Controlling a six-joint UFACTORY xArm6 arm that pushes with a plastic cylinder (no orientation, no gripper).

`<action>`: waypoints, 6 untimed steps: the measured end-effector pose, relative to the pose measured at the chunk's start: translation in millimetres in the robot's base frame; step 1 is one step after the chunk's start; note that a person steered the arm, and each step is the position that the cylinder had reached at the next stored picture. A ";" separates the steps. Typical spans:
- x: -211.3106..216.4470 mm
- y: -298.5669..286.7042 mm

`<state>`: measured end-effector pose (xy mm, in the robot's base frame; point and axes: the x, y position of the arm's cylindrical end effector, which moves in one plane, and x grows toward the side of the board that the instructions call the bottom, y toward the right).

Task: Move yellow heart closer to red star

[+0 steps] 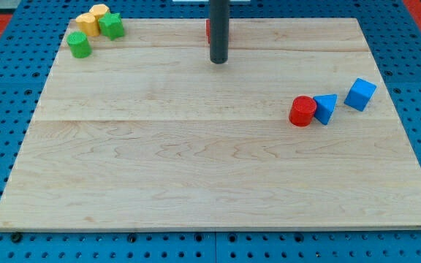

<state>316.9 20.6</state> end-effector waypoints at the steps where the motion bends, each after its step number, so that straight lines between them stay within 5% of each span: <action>1: -4.7 4.9; 4: -3.6 -325.5; 6: -41.9 -325.4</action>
<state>275.0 -304.8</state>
